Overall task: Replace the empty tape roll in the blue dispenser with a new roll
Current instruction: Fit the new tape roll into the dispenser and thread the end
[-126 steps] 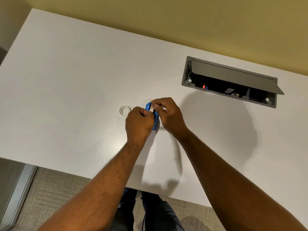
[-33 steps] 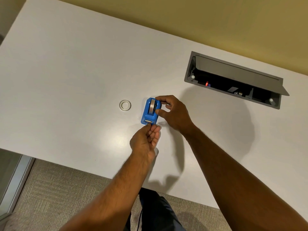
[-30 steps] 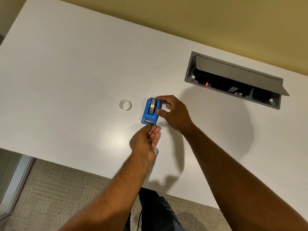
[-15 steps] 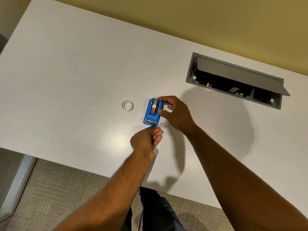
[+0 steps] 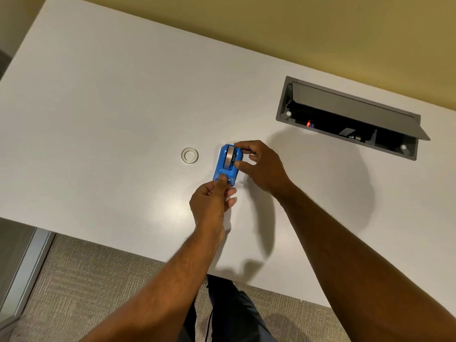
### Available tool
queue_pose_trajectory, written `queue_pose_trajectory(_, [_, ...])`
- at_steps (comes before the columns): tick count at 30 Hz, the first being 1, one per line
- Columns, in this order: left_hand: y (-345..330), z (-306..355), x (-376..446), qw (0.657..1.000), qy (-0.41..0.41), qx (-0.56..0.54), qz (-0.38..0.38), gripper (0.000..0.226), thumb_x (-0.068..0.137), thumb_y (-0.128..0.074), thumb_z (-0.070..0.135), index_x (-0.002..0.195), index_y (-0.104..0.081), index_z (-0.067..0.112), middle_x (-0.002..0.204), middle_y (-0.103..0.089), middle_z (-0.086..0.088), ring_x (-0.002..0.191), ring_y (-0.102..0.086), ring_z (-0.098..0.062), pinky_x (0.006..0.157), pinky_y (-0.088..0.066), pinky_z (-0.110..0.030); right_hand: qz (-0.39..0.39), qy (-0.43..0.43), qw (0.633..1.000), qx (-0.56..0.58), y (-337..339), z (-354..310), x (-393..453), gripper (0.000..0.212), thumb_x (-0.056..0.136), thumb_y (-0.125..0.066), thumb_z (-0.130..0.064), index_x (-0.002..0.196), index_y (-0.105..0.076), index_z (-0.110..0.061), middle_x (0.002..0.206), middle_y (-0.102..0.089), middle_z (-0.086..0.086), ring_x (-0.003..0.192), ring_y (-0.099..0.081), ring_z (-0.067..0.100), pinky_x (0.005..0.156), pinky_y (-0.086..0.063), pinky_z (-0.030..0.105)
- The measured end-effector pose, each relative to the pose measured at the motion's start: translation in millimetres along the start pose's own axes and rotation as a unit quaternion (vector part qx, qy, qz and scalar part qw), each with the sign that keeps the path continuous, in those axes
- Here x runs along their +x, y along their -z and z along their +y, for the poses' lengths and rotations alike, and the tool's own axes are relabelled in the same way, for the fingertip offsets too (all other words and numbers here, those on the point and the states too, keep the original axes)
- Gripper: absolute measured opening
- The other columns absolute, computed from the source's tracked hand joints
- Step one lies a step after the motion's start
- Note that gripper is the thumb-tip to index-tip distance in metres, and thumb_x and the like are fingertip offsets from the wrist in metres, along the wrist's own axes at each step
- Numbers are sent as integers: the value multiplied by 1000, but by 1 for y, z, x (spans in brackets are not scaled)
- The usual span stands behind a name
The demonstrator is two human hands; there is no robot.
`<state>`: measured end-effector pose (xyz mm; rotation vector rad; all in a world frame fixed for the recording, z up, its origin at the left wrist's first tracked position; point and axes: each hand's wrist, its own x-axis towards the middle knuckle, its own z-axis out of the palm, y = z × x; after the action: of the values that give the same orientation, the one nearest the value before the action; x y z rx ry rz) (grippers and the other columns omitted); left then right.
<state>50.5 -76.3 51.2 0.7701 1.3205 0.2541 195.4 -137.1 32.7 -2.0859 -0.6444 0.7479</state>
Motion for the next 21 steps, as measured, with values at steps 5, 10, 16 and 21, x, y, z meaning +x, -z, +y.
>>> queue_pose_trajectory(5, [3,1,3,1000,-9,5,0,24,95,-71,26,109,-74,7,94,-79,-14,85,-79,-25,67,-64,-27,-1,-3,1000,-1,0,0,0,43,87,-73,-14,128,-61,-20,129,-64,-2,112,-61,12,94,-45,20])
queue_pose_trajectory(10, [4,0,3,1000,-13,-7,4,15,94,-74,23,98,-74,9,90,-80,-11,81,-78,-22,69,-64,-28,-2,-8,1000,3,0,0,0,43,87,-73,-14,128,-61,-20,130,-64,-2,114,-61,13,97,-46,23])
queue_pose_trajectory(16, [2,-3,4,999,-17,-23,20,10,89,-79,18,87,-73,10,85,-80,-9,72,-77,-16,69,-62,-26,-2,-9,1000,1,0,-1,0,42,88,-73,-14,128,-61,-20,130,-64,-2,113,-61,12,96,-45,21])
queue_pose_trajectory(21, [4,-3,2,998,-21,-50,16,10,87,-80,12,91,-72,7,78,-79,-10,63,-71,-14,65,-60,-24,-4,-11,1000,5,0,0,1,41,88,-73,-14,127,-61,-21,129,-64,-3,111,-60,9,94,-43,19])
